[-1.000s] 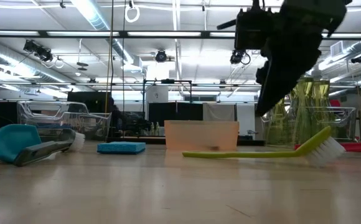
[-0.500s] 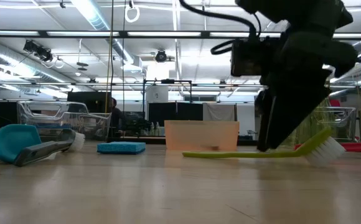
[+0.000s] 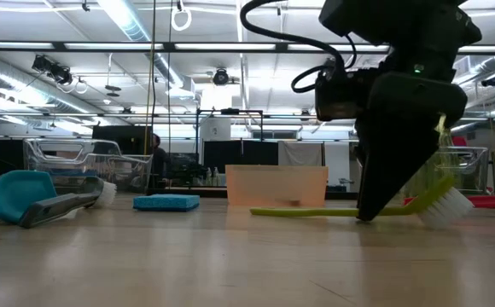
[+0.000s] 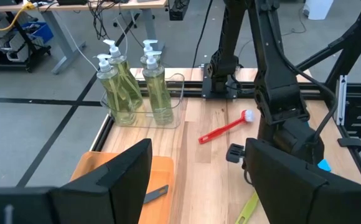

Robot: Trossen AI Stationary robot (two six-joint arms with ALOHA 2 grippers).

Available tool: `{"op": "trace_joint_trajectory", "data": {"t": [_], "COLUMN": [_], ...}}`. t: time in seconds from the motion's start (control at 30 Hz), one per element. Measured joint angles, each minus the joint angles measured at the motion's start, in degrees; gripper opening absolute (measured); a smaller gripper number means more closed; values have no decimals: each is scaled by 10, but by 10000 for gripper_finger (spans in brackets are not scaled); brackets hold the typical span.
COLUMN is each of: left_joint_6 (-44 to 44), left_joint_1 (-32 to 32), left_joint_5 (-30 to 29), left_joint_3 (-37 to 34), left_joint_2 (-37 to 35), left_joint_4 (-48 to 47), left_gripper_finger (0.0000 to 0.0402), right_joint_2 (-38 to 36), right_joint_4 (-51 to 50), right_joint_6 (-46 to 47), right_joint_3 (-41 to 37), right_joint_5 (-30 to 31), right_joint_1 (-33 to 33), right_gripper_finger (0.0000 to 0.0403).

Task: Pick & Place Kitchen Sink Supplies
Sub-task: Put the green dish brush into the orange bin

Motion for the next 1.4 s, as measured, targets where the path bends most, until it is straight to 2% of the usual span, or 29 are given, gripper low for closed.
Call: {"op": "trace_joint_trajectory", "data": {"t": [0.27, 0.4, 0.67, 0.97, 1.4], "left_joint_6": [0, 0, 0, 1, 1], "left_joint_1": [0, 0, 0, 0, 0], "left_joint_5": [0, 0, 0, 0, 0], "left_joint_3": [0, 0, 0, 0, 0], "left_joint_2": [0, 0, 0, 0, 0], "left_joint_4": [0, 0, 0, 1, 1], "left_gripper_finger": [264, 264, 264, 264, 264], "right_joint_2": [0, 0, 2, 3, 2], "right_joint_4": [-10, -9, -15, -33, -150], "right_joint_6": [11, 11, 13, 10, 19], "right_joint_3": [0, 0, 17, 90, 224], "right_joint_5": [2, -1, -9, -5, 87], "right_joint_1": [-1, 0, -3, -27, -103], "right_gripper_finger": [56, 27, 28, 28, 29]}}
